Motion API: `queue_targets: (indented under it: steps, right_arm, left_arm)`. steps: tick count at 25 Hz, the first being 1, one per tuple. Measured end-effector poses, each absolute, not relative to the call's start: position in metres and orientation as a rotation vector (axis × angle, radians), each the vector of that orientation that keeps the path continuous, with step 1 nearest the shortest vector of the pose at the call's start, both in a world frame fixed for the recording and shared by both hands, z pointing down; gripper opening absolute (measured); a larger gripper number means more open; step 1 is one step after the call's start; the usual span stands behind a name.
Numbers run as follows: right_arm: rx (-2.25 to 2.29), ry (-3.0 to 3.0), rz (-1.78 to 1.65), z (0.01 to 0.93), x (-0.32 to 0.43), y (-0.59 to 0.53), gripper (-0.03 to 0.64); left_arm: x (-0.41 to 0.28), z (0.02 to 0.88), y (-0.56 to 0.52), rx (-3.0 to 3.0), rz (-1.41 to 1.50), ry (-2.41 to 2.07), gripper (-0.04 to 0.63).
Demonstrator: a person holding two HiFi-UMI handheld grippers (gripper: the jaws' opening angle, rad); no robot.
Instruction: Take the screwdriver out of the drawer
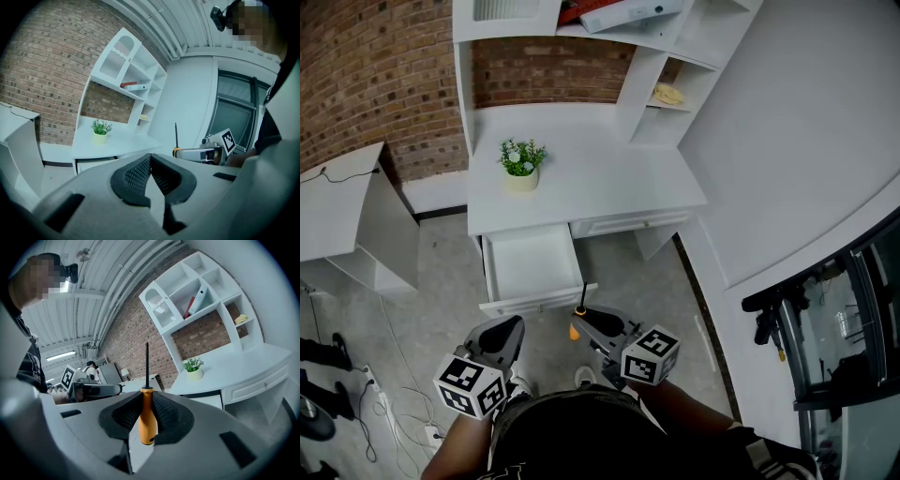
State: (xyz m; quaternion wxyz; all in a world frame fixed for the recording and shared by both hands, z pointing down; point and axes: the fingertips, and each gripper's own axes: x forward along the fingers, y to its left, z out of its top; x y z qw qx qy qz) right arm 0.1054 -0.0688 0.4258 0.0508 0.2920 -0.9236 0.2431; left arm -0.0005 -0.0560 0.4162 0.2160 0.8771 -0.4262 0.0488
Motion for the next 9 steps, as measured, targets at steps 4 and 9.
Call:
queue_targets:
  steps: [4,9]
  right_arm:
    - [0.888,-2.810,0.739,0.4264,0.1045,-0.0701,0.074]
    - [0.893,-2.808,0.743,0.4258,0.1030,-0.0730,0.074]
  left_arm:
    - [-0.0019,0.4175,-0.0568,2.431,0.137,-1.177,0.018]
    - [-0.0041,0.4170,-0.0588,2.436,0.138,-1.171,0.018]
